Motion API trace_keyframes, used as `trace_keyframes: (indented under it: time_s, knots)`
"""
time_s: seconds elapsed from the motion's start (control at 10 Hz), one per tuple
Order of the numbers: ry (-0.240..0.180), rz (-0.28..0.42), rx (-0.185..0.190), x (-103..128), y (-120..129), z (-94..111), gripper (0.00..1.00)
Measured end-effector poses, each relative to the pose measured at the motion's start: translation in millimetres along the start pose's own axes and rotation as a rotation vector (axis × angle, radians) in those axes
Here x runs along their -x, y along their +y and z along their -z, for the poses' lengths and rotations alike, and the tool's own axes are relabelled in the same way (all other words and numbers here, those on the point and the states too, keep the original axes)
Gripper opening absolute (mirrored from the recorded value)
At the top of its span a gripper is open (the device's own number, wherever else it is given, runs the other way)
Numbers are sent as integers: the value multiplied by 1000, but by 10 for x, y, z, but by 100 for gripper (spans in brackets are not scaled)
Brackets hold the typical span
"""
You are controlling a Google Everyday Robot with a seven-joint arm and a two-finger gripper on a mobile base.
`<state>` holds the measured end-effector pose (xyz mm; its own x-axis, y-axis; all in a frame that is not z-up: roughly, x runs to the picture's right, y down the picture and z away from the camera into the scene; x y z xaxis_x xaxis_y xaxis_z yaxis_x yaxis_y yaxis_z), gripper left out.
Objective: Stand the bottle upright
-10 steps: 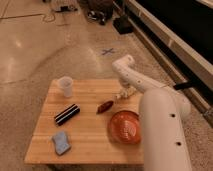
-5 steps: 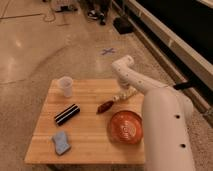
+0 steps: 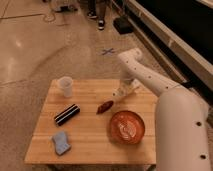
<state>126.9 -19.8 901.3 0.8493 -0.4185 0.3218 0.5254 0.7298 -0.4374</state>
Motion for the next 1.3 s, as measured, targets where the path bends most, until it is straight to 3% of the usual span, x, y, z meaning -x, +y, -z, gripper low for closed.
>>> trace_keyframes:
  time_s: [0.2,0.4,0.7,0.9,1.2,1.3]
  knots:
    - [-117,-42,-71,16,50,256,0]
    - [-190,-95,-118,65,87,326,0]
    - [-333,-205,-148,136,187,275,0]
    - [-411,-253,-158,204,219,344,0]
    - [-572,-327,-186,236,300,534,0]
    - [-605,-339,-194,247,305,591,0]
